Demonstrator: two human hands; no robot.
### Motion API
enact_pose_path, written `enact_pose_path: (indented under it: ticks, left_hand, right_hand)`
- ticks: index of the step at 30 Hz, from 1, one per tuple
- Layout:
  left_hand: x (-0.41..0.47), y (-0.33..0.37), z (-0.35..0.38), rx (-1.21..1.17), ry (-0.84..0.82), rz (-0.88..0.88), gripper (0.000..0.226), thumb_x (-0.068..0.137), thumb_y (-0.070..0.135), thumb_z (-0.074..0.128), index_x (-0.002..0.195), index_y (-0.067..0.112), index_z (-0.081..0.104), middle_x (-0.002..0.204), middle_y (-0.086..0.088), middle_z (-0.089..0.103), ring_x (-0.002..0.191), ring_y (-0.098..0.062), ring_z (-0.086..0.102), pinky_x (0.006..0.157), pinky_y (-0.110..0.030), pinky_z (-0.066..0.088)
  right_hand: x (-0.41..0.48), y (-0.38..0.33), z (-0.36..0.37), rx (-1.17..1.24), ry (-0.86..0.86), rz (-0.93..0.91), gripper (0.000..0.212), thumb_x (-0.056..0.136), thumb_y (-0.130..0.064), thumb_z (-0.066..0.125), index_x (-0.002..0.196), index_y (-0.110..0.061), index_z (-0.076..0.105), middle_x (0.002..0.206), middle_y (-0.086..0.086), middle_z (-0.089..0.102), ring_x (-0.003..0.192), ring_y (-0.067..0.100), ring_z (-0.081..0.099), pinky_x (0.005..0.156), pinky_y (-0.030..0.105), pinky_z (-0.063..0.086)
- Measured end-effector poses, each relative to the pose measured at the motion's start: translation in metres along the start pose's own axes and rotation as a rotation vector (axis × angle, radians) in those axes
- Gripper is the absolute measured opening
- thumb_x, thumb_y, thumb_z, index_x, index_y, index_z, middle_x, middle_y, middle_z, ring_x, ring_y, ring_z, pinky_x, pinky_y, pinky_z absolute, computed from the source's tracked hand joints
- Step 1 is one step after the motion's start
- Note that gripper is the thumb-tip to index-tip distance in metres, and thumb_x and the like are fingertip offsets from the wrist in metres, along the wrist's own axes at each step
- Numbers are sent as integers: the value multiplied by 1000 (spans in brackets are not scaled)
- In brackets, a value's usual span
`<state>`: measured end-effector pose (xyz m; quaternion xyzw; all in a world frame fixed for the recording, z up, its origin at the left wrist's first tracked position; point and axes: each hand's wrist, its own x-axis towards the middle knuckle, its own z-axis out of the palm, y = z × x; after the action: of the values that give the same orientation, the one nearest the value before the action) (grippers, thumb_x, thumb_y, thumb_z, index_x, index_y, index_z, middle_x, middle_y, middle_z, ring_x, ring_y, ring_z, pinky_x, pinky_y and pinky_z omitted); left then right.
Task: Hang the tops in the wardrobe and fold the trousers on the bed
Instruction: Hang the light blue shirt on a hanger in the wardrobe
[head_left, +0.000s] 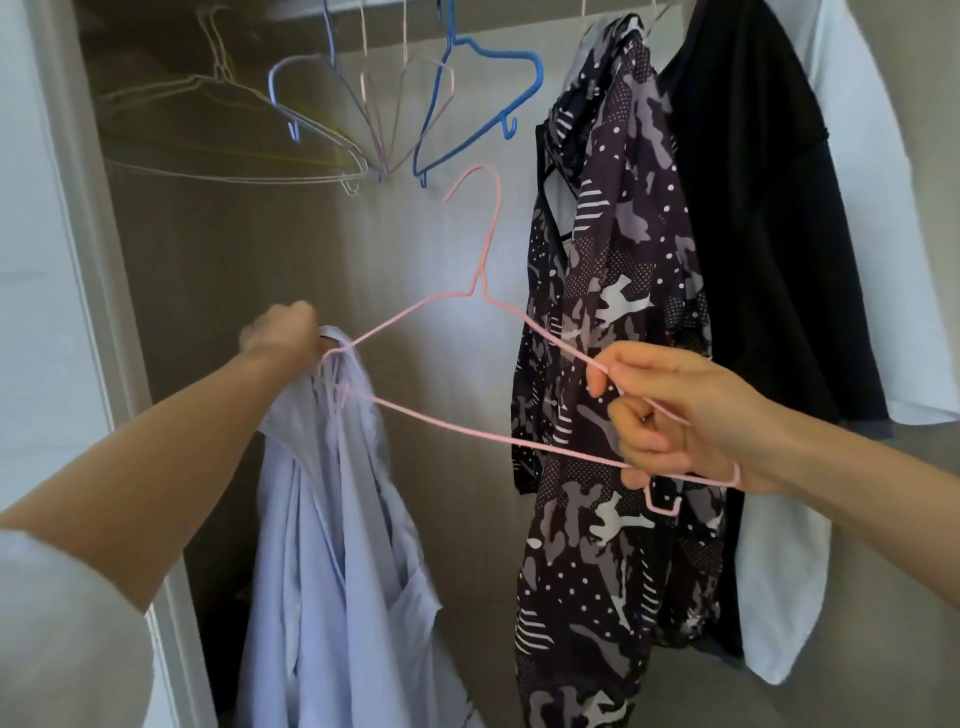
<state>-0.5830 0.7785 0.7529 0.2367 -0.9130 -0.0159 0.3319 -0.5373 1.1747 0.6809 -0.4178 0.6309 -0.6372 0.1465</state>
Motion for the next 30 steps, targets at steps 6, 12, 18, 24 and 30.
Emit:
enact_pose_path:
  ticks: [6, 12, 18, 24, 30]
  left_hand:
    - [-5, 16, -2, 33, 27, 161, 20, 88, 33, 65, 97, 14, 68, 86, -10, 57, 78, -33, 52, 70, -35, 41]
    - [-7, 18, -13, 90, 66, 253, 28, 88, 42, 68, 98, 16, 70, 98, -15, 65, 93, -38, 62, 70, -35, 40]
    - [-4, -1, -22, 385, 147, 324, 24, 93, 37, 60, 104, 16, 66, 106, -14, 68, 100, -38, 65, 68, -31, 38]
    - [-6, -1, -19, 365, 130, 312, 31, 92, 40, 62, 111, 16, 66, 112, -16, 67, 105, -38, 65, 76, -35, 47]
    - [-15, 21, -19, 133, 76, 312, 33, 88, 42, 68, 105, 14, 67, 108, -17, 66, 102, -40, 63, 76, -39, 46]
  right_hand:
    - [18, 9, 17, -58, 14, 25, 22, 103, -22, 39, 93, -11, 55, 49, 4, 37, 36, 14, 29, 52, 33, 50]
    - [31, 13, 23, -148, 66, 75, 22, 105, -21, 36, 94, -11, 52, 51, 2, 34, 38, 13, 24, 52, 34, 49]
    - [30, -5, 12, -57, 29, 20, 20, 93, -30, 49, 90, -11, 57, 48, 2, 35, 36, 11, 25, 46, 28, 47]
    - [36, -1, 13, -129, -14, 28, 24, 102, -23, 40, 91, -6, 53, 47, 3, 34, 37, 11, 24, 46, 26, 48]
    - [52, 19, 14, -145, -16, 56, 25, 104, -25, 38, 92, -11, 55, 47, 1, 30, 35, 10, 21, 49, 29, 50]
